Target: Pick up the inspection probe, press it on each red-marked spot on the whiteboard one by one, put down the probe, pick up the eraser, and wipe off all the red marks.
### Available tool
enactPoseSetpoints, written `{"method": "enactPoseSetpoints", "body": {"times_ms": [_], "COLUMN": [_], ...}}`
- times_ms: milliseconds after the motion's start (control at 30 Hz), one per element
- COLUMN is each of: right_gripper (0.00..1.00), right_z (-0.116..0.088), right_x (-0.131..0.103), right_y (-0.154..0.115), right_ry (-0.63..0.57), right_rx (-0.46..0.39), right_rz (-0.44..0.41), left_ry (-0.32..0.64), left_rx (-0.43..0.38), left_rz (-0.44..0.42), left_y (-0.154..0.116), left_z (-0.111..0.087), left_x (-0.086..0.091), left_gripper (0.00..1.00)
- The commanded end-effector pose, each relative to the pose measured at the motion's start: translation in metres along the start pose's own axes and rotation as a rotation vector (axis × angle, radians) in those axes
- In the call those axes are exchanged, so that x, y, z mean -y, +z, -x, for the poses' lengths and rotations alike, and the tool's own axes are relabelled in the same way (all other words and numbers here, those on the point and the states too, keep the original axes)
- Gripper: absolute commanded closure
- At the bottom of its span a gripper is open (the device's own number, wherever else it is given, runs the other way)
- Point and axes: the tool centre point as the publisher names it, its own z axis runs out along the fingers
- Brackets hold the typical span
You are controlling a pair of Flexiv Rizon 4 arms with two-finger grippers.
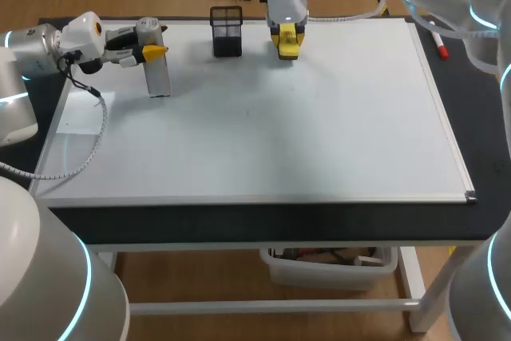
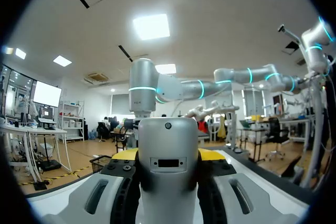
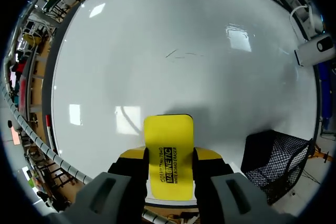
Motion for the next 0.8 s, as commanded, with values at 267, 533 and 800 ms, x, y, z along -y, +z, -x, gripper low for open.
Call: {"method": "enactPoseSetpoints", "body": {"times_ms": [267,533,800], "right_gripper": [1.00,1.00,1.00], "right_z": [0.010,0.013,0.015], "right_x": [0.013,0.013,0.013], "right_y": [0.015,0.017,0.021], "right_ry": [-0.002,-0.001,-0.003], "right_rx": [-0.016,-0.019,-0.033], "right_rz": [0.095,0.104,0.111], "left_ry": [0.000,0.000,0.000], "left_rx": [0.001,0.001,0.001], "left_rz": [0.001,0.001,0.001], "left_y": [0.000,0.000,0.000], "left_z": [0.000,0.000,0.000], "left_x": [0.001,0.001,0.001], "left_gripper": [1.00,1.00,1.00]}}
